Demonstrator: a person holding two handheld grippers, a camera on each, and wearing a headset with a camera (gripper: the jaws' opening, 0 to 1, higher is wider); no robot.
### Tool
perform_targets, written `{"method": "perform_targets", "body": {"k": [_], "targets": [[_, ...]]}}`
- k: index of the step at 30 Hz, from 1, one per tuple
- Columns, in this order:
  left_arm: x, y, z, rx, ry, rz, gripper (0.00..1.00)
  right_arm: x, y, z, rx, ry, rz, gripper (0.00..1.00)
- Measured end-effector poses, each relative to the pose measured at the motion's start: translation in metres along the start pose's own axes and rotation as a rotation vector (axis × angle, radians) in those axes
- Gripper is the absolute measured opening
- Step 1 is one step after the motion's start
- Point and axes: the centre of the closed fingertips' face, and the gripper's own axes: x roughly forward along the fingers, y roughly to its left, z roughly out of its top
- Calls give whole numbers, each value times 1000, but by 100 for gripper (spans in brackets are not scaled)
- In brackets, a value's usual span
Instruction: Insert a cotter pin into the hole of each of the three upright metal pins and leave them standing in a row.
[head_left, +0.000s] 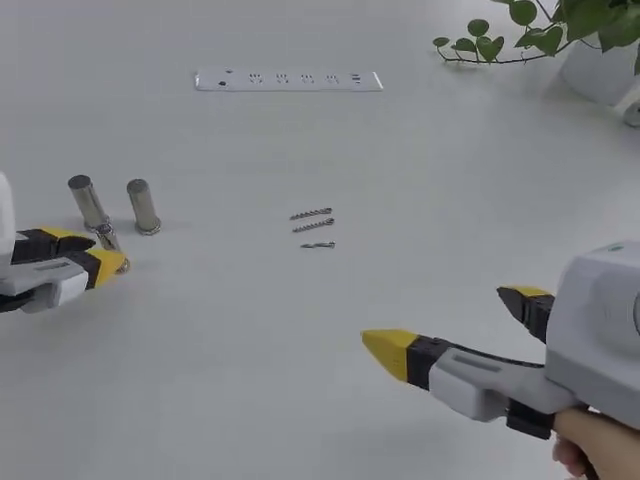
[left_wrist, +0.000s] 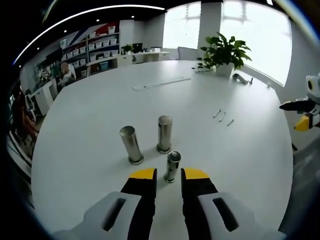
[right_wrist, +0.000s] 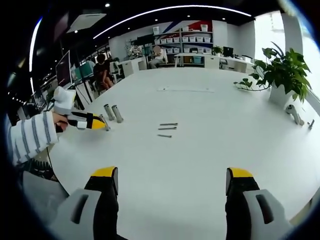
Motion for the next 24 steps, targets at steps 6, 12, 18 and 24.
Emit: {"method": "perform_targets", "body": {"k": [6,12,18,24], "targets": [[7,-1,1,24,5,-14,15,5,2,-3,-13,25,9,88],[11,2,1,68,0,-1,10,8,3,-1,-13,25,15,87],[14,2,2,71,-2,-18,6,8,4,0,-16,30,21,87],[11,8,-1,81,14,8,5,3,3,3,-27,17,15,87]]}}
